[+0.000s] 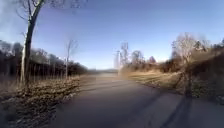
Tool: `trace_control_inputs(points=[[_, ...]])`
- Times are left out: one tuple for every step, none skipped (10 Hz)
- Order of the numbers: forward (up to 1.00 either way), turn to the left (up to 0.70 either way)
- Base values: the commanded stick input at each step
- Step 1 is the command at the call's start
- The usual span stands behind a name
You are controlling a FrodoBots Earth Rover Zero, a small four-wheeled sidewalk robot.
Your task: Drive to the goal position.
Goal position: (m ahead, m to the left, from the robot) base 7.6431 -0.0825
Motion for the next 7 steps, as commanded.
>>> trace_control_inputs(points=[[1.0, 0.0], [1.0, 0.0], [1.0, 0.0], [1.0, 0.0], [1.0, 0.0], [1.0, 0.0], [1.0, 0.0]])
